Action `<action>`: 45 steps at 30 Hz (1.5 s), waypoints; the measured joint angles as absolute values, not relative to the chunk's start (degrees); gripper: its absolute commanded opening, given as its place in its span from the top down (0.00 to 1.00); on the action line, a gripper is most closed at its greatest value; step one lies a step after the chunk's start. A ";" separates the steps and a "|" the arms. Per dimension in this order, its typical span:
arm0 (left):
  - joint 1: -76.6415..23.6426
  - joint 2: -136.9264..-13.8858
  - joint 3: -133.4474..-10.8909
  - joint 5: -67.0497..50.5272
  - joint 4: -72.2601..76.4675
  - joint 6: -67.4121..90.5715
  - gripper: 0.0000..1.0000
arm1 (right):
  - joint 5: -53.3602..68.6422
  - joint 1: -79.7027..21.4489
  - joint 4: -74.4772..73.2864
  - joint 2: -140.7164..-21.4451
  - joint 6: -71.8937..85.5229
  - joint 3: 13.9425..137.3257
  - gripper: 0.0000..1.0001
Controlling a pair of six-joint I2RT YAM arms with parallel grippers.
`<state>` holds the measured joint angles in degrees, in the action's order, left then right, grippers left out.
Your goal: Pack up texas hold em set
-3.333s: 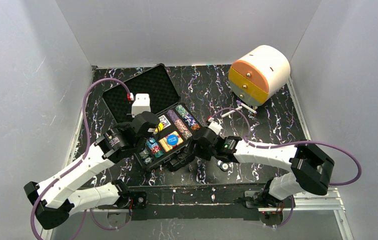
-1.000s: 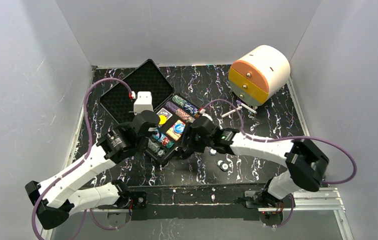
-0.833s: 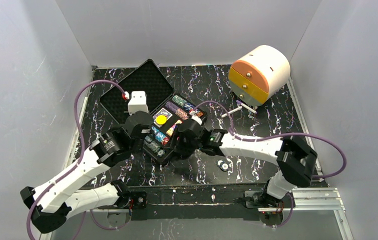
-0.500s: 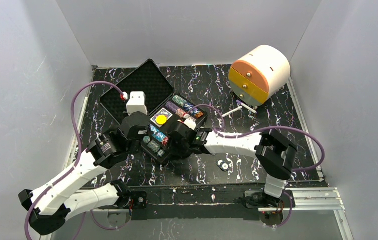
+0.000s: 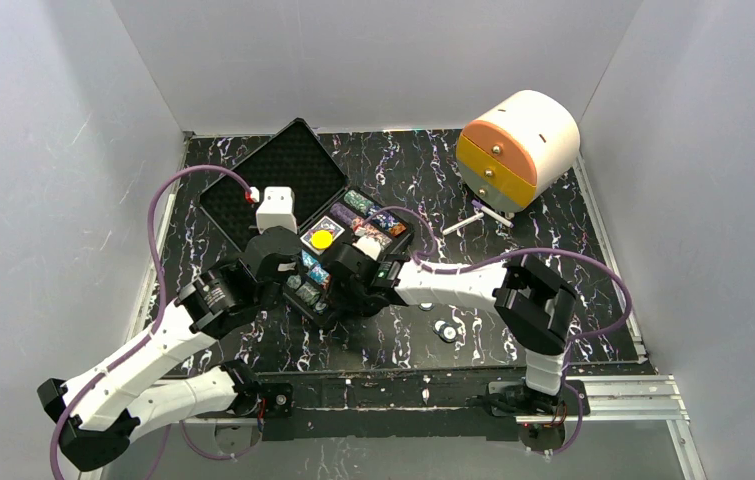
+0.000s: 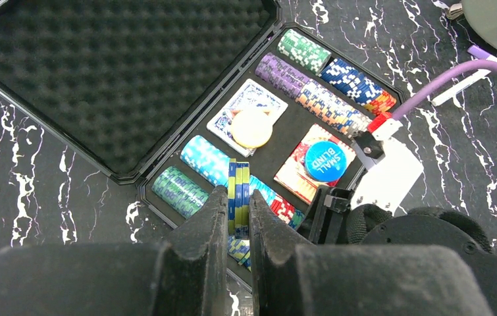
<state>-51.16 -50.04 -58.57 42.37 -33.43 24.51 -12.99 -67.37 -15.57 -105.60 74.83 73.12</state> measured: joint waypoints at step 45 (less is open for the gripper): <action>-51.16 -48.53 -58.57 42.41 -33.47 23.75 1.00 | -9.76 -67.64 -0.78 -102.43 77.82 64.55 0.70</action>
<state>-51.16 -48.53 -58.57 42.41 -33.47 23.75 -9.76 -67.64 -0.78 -102.43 77.82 64.55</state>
